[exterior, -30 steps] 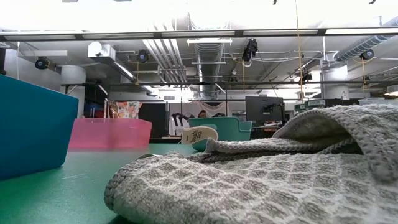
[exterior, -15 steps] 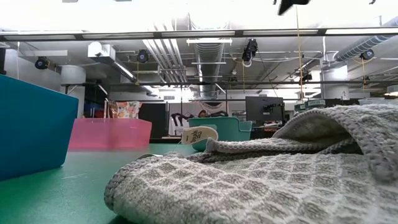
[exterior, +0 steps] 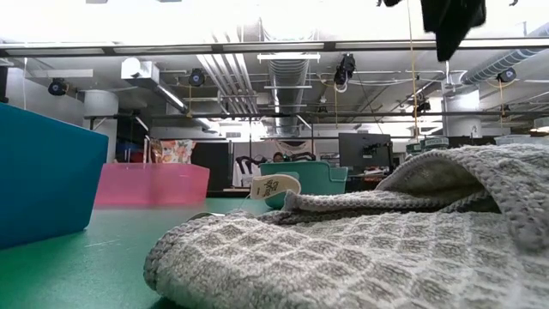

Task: Sort spices by type
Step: Put the brown seasoning bottle into the light blue bin

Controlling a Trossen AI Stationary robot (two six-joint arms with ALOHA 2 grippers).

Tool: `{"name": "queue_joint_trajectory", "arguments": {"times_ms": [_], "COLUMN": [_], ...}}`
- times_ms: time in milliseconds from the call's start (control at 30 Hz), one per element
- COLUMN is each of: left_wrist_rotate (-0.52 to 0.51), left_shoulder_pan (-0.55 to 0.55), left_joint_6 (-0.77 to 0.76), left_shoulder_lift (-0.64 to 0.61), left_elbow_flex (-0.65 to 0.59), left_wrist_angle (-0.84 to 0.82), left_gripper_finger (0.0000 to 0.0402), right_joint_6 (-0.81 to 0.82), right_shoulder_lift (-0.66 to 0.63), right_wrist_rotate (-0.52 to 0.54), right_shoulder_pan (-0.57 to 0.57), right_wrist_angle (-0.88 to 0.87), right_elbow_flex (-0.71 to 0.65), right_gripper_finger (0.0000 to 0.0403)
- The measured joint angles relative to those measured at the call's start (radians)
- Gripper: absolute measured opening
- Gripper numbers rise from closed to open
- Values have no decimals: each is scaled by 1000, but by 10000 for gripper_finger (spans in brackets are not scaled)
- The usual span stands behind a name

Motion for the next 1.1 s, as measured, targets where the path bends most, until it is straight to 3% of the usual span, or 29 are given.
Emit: {"name": "queue_joint_trajectory", "arguments": {"times_ms": [133, 300, 567, 767, 1100], "left_wrist_rotate": [-16, -16, -47, -146, -279], "left_shoulder_pan": [0, 1, 6, 7, 7], "left_joint_6": [-16, 4, 15, 19, 100], "left_shoulder_lift": [-111, -261, -482, -576, -652], "left_elbow_flex": [-167, -439, -802, -901, -928], "left_wrist_angle": [43, 280, 580, 618, 611], "left_gripper_finger": [231, 231, 231, 231, 231], "right_joint_6": [112, 245, 330, 350, 400], "right_shoulder_lift": [0, 7, 101, 211, 309], "right_wrist_rotate": [-18, -63, -110, -133, -188], "right_shoulder_pan": [15, 19, 20, 29, 29], "right_wrist_angle": [169, 332, 413, 459, 547], "right_elbow_flex": [-113, -244, -308, -308, -308], "right_gripper_finger": [313, 320, 326, 316, 291]}}
